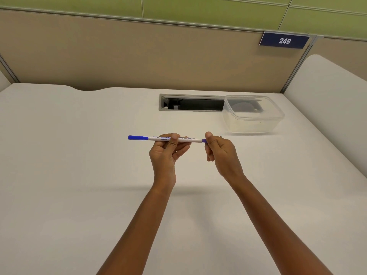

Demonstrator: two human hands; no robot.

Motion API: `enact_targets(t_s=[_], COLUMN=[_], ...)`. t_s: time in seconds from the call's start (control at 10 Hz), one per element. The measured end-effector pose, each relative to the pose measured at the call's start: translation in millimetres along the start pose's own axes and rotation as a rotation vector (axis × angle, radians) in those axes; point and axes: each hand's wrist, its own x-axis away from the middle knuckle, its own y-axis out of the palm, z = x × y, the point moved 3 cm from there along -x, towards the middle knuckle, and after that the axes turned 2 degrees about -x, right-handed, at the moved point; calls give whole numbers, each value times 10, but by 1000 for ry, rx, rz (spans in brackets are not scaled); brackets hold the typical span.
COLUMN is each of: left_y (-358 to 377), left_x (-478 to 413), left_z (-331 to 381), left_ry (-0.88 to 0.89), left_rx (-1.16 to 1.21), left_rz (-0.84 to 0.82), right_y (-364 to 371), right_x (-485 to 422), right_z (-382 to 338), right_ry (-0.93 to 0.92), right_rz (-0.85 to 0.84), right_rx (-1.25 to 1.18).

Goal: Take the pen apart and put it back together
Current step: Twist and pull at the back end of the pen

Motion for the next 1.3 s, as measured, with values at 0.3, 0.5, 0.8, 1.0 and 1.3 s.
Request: enact_targets(t_s=[0.3,0.5,0.8,1.0,1.3], left_y=[-50,-47,-26,-17,-57], left_x=[3,11,20,14,11], left_z=[-8,-20,-30,-39,-23], left_ry=[-8,-13,8,7,10], left_rx=[0,-12,-44,-34,-31], left_rz=[33,30,3,5,26], right_y=[-38,-36,14,-3,-43], right_x=[68,84,11,9,98], right_z=[-25,-57,62,87,46], right_ry=[-250,-330,9,2,-294], right_rz=[-13,46,39,52,31], right_rx=[209,293,22,-15,274])
